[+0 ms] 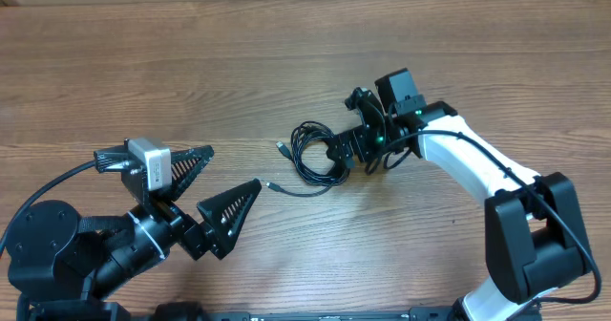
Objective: Untangle cables
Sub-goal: 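Lower the right gripper onto the black cable coil and close on it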
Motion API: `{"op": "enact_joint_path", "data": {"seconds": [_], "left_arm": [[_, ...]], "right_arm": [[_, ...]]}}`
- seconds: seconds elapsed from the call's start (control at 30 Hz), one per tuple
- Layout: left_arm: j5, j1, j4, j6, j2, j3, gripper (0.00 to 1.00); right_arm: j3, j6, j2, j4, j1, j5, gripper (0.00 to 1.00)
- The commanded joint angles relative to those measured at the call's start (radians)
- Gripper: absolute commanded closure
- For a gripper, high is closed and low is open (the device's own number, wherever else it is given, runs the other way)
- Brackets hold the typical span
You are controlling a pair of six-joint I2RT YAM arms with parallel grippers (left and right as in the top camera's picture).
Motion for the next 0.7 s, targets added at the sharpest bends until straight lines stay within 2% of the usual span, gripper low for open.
{"op": "enact_joint_path", "data": {"seconds": [0.0, 0.13, 0.33, 0.43, 0.67], "left_arm": [[0.019, 0.005, 0.01, -0.006, -0.002, 0.003, 0.0], [0.019, 0.005, 0.011, -0.006, -0.002, 0.003, 0.0], [0.019, 0.005, 0.018, -0.006, -0.001, 0.003, 0.0], [0.019, 0.005, 0.018, -0.006, -0.001, 0.003, 0.01], [0.019, 0.005, 0.019, -0.006, -0.001, 0.003, 0.0]], "right_arm": [[-0.053, 0.063, 0.005, 0.047, 0.003, 0.002, 0.0], [-0.092, 0.118, 0.005, 0.114, 0.003, -0.026, 0.23], [-0.093, 0.13, 0.006, 0.14, 0.003, -0.029, 0.22], [-0.093, 0.13, 0.007, 0.139, 0.004, -0.029, 0.17], [-0.093, 0.129, 0.02, 0.139, 0.017, -0.028, 0.17]]}}
